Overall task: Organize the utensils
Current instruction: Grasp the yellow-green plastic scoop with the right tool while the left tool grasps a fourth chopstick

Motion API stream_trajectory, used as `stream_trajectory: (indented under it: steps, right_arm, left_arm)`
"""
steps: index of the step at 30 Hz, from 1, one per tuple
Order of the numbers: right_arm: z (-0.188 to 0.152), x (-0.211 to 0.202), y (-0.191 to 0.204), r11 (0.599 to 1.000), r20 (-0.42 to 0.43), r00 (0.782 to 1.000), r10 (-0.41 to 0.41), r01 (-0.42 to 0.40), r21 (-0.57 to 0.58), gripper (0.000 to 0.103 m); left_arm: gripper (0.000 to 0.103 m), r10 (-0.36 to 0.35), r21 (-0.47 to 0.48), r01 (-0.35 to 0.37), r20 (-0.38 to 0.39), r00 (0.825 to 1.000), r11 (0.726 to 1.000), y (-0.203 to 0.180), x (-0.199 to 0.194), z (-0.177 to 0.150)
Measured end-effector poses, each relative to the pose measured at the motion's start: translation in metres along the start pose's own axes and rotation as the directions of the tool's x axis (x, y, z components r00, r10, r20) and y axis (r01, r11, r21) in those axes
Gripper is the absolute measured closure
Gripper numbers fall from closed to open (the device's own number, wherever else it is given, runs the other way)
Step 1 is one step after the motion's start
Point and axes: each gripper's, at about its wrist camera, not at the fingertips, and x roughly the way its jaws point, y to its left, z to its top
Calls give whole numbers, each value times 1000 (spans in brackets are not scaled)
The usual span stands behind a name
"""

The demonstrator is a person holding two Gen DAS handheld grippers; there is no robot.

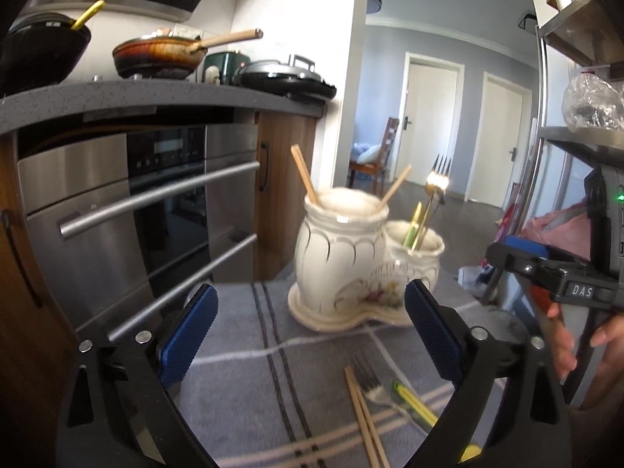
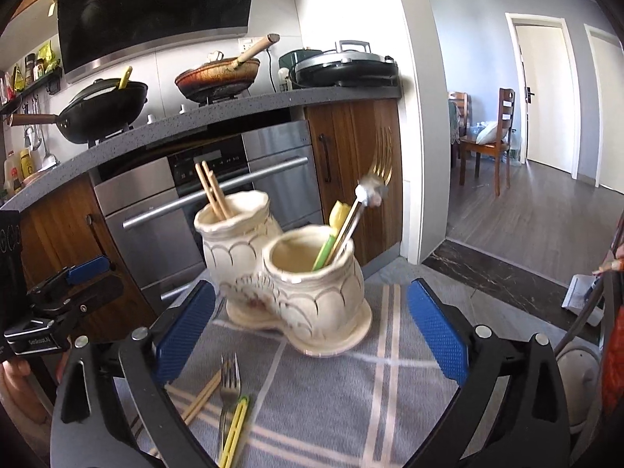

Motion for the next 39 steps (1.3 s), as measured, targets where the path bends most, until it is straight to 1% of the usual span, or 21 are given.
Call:
stream_trajectory:
  steps: [2, 4, 7, 10, 13, 17, 22, 24, 26, 27, 28, 29, 30, 31, 32, 33, 35, 36, 37, 39]
  right_arm:
    - [-8, -2, 0, 1000, -30, 1000, -5, 5, 7, 5]
    - [-18, -3, 1, 1000, -63, 998, -12, 13, 6, 5]
    - [-31, -3, 3, 1000, -114, 993, -28, 27, -4, 5]
    - [-46, -1, 6, 999, -163, 986, -33, 32, -13, 5]
    - [-57, 2, 8, 1000, -205, 978, -30, 28, -14, 5]
    - [-70, 6, 13, 999, -253, 967, -39, 32, -34, 5]
    - [-82, 11, 28, 998, -304, 953, -16, -3, -65, 6]
    - [-86, 14, 34, 997, -326, 945, -7, -19, -79, 9]
    - [-90, 19, 40, 996, -359, 933, 0, -34, -87, 20]
    - [-92, 21, 42, 996, -372, 928, 6, -39, -82, 23]
    - [-94, 25, 44, 996, -392, 920, 21, -52, -71, 32]
    - [-96, 27, 47, 996, -407, 913, 30, -62, -65, 42]
    - [-98, 29, 50, 996, -417, 908, 33, -66, -66, 48]
    - [-100, 32, 53, 995, -427, 904, 27, -67, -77, 58]
    - [-101, 34, 57, 994, -435, 900, 22, -68, -91, 65]
    - [-103, 35, 59, 993, -442, 897, 20, -70, -98, 69]
    - [-106, 38, 62, 991, -460, 888, 23, -80, -105, 81]
    - [-106, 38, 62, 991, -458, 888, 28, -85, -104, 83]
    - [-106, 38, 62, 991, -459, 888, 20, -80, -110, 92]
    - [-106, 37, 59, 991, -454, 891, 8, -68, -115, 93]
  left_arm:
    - [7, 28, 2, -28, -48, 998, 1000, -1, 1, -8]
    - [7, 51, 7, -50, -118, 992, 999, -1, 5, -19]
    - [7, 46, -2, -48, -223, 974, 999, -2, 11, -34]
    - [7, 50, 13, -49, -296, 954, 999, -6, 15, -48]
    - [7, 59, 51, -45, -336, 940, 998, -13, 14, -58]
    - [7, 55, 74, -29, -380, 923, 997, -18, 15, -67]
    - [7, 39, 61, -16, -399, 916, 998, -12, 11, -71]
    - [7, 35, 57, -13, -408, 912, 998, -8, 9, -72]
    - [7, 36, 58, -13, -416, 909, 998, -6, 8, -74]
    - [7, 38, 57, -15, -417, 908, 998, -4, 7, -75]
    - [7, 35, 53, -14, -419, 907, 998, -3, 7, -75]
    - [7, 31, 46, -13, -421, 906, 999, -2, 7, -76]
    - [7, 26, 37, -11, -423, 906, 999, -1, 7, -77]
    - [7, 21, 31, -8, -424, 905, 999, -1, 8, -77]
    - [7, 16, 27, -4, -426, 904, 1000, -1, 8, -78]
    - [7, 11, 27, 0, -429, 903, 1000, -2, 8, -78]
    - [7, 8, 35, 7, -431, 902, 999, -4, 9, -79]
    - [7, 5, 40, 13, -434, 901, 999, -6, 10, -80]
    - [7, 3, 43, 18, -437, 900, 999, -8, 10, -80]
    - [9, -6, 54, 34, -453, 892, 998, -13, 12, -82]
